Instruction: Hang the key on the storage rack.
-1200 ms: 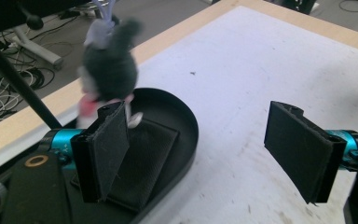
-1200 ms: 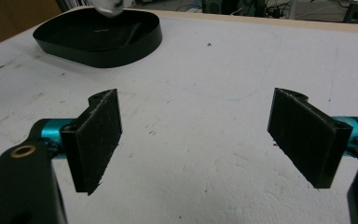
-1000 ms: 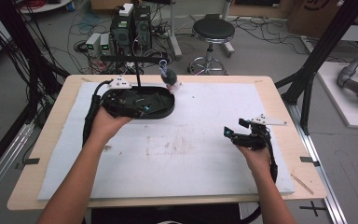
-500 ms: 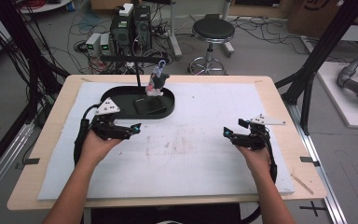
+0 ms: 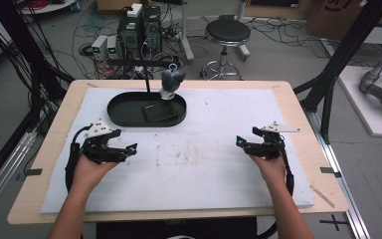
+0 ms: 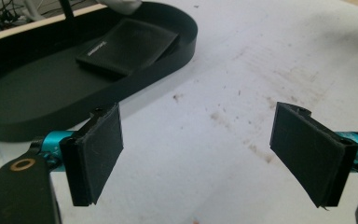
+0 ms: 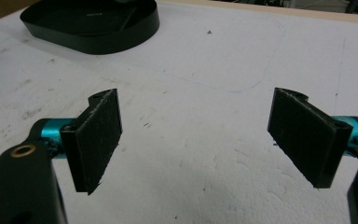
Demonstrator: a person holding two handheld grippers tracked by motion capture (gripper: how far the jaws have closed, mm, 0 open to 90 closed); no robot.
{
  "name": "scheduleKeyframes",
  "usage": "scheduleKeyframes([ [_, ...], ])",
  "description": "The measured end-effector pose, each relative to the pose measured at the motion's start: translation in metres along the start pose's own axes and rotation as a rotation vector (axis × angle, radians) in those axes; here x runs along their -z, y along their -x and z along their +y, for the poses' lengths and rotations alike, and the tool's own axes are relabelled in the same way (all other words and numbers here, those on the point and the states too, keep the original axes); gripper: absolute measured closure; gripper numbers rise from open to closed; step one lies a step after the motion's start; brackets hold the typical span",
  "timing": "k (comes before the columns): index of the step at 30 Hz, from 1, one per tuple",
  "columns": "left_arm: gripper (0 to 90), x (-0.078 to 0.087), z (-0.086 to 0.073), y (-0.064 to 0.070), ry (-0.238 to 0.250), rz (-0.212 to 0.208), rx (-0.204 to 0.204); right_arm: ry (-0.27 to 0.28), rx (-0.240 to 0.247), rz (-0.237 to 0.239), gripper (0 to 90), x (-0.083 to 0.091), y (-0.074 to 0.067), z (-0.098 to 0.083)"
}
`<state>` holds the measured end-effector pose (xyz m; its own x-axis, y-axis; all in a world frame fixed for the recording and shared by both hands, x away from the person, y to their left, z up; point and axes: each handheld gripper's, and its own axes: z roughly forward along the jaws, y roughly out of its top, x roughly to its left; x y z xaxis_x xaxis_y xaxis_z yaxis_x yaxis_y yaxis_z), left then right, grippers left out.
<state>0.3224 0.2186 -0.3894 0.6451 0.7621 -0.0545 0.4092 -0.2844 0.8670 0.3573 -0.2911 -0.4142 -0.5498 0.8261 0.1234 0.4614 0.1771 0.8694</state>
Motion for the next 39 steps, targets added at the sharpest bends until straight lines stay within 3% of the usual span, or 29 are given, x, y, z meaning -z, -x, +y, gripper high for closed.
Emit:
scheduleKeyframes([
  [5, 17.1, 0.0055, -0.0051, -0.0053, 0.003, 0.011, 0.02, -0.022, 0.012, 0.008, 18.1, -0.0041, -0.0025, -0.0014],
  [39, 17.0, 0.0041, -0.0054, -0.0043, -0.011, 0.019, -0.014, -0.035, 0.018, 0.001, 18.1, -0.0035, -0.0052, -0.0017],
])
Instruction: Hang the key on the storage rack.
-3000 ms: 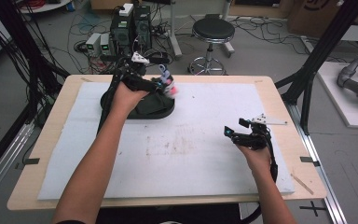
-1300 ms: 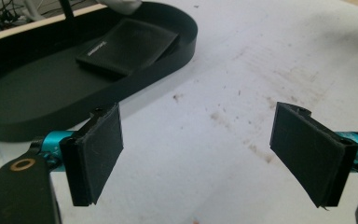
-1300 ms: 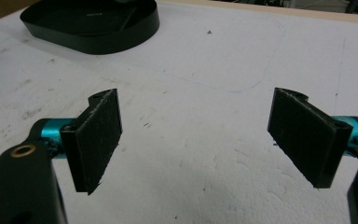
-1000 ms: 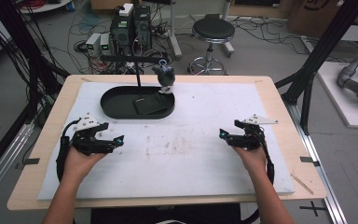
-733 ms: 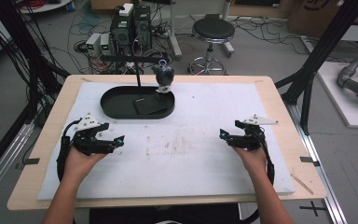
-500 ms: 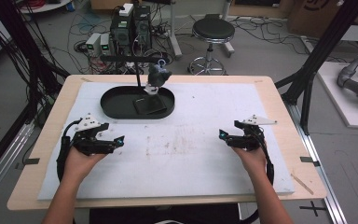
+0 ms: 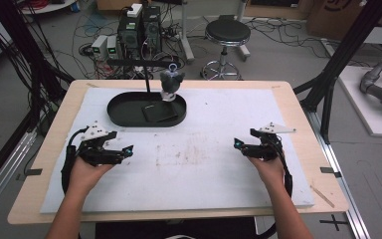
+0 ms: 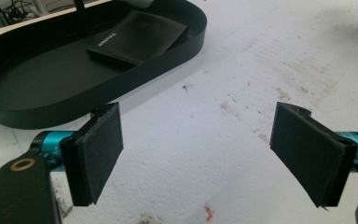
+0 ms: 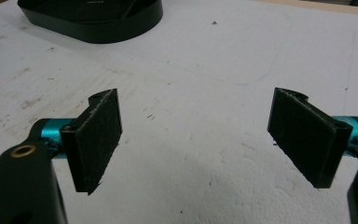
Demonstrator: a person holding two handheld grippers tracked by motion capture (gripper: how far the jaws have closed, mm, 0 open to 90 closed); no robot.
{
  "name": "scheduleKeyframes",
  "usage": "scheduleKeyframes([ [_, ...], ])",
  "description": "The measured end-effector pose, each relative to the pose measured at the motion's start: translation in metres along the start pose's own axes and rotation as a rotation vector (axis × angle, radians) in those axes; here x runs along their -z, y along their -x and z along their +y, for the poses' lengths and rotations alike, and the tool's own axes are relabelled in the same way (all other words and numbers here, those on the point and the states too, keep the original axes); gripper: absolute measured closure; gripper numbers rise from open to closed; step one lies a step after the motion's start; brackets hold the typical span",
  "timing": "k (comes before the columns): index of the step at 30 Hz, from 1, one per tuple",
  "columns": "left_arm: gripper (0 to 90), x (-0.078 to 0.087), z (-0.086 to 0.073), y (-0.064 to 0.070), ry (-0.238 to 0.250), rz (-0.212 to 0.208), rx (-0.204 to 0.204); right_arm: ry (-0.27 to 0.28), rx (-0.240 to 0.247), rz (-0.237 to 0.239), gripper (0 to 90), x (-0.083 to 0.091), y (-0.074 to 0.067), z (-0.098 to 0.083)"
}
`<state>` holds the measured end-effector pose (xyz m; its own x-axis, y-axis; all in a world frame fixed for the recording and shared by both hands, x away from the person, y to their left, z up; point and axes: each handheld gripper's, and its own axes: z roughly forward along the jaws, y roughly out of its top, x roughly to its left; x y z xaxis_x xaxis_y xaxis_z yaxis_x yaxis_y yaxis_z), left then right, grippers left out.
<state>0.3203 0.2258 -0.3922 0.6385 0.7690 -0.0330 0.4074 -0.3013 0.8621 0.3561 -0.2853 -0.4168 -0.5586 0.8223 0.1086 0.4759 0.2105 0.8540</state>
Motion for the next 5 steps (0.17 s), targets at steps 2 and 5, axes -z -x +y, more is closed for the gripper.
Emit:
scheduleKeyframes([
  [2, 17.1, -0.0009, -0.0003, 0.0002, 0.002, -0.003, 0.004, 0.0, 0.001, 0.002, 18.1, 0.0, 0.0001, 0.0],
  [5, 17.1, -0.0026, 0.0, 0.0002, -0.001, -0.005, 0.007, -0.002, 0.002, 0.002, 18.1, -0.0003, -0.0001, 0.0],
])
